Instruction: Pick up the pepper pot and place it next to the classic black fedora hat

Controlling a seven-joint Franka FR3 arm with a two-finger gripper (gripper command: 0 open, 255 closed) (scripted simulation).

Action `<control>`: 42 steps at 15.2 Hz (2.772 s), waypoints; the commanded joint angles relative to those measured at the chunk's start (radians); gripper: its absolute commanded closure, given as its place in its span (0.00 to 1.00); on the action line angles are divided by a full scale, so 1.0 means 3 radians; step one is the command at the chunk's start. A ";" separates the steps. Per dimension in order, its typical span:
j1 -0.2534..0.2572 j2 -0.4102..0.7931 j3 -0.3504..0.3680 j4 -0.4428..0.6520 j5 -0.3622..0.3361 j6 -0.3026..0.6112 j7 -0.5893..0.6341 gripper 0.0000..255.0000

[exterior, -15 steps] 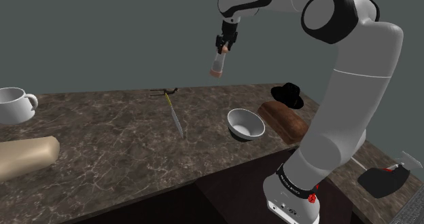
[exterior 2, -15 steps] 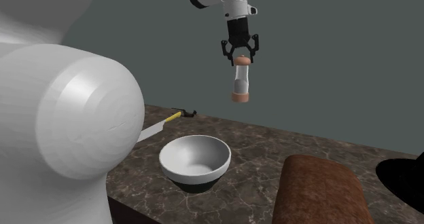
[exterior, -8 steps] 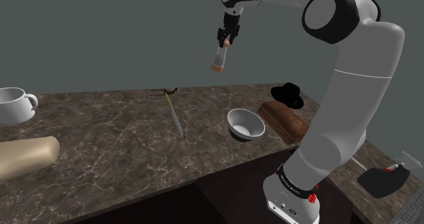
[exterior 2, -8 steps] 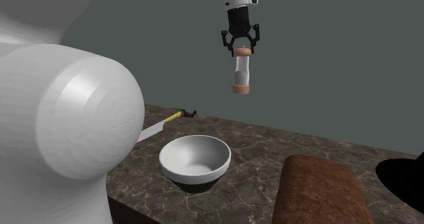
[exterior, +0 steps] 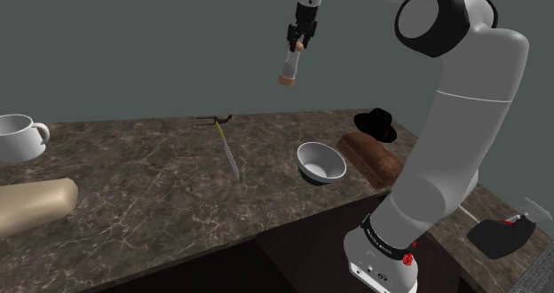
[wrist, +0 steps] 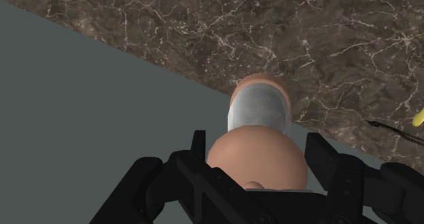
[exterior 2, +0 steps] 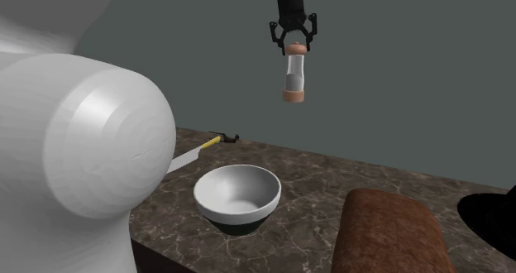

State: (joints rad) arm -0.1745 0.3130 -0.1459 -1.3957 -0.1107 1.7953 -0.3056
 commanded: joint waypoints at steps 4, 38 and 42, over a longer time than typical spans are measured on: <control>-0.0006 0.0052 -0.0001 0.0297 0.0013 -0.0244 -0.0032 1.00; -0.1182 -0.0163 -0.0611 -0.0152 0.0364 0.0173 -0.1832 1.00; -0.1172 -0.0179 -0.0608 -0.0353 0.0356 0.0358 -0.1818 1.00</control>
State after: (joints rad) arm -0.5269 0.2605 -0.3285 -1.4863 -0.0035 1.8878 -0.8520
